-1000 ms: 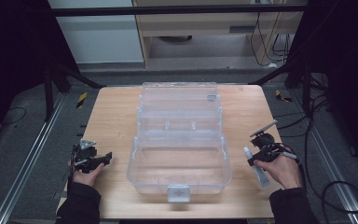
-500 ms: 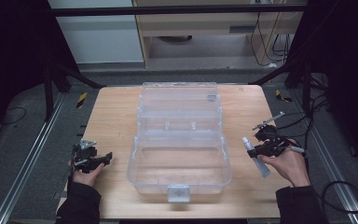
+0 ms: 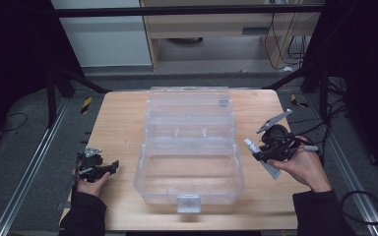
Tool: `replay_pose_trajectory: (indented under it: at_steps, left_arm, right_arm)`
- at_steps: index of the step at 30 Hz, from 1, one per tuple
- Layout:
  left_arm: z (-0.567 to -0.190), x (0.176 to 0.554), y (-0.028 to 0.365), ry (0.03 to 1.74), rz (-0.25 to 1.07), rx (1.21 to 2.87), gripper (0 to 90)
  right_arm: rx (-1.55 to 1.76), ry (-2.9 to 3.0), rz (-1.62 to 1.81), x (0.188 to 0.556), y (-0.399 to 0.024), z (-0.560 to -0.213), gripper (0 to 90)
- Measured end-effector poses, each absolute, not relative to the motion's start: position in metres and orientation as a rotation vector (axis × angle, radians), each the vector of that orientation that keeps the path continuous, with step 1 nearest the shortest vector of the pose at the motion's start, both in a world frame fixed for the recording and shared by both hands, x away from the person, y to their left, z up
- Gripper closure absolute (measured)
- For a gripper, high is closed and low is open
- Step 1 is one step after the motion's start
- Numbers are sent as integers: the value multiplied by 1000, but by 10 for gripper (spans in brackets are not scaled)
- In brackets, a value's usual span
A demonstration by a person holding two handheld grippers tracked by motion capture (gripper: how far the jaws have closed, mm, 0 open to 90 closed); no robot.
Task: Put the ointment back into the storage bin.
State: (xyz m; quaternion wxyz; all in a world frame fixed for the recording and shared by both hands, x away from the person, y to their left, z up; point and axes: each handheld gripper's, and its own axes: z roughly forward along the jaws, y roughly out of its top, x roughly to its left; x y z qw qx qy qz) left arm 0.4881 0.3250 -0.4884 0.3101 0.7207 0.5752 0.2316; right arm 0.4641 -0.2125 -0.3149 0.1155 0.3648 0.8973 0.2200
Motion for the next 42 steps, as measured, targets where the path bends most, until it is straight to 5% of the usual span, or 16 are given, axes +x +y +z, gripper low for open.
replay_pose_trajectory:
  at_steps: [15,42]
  left_arm:
    - [-489,488,325,1519,608,1908,316]
    - [-488,488,325,1518,607,1911,315]
  right_arm:
    - [714,2770,603,461,-153,-292,697]
    - [353,2959,432,472,-87,-338,697]
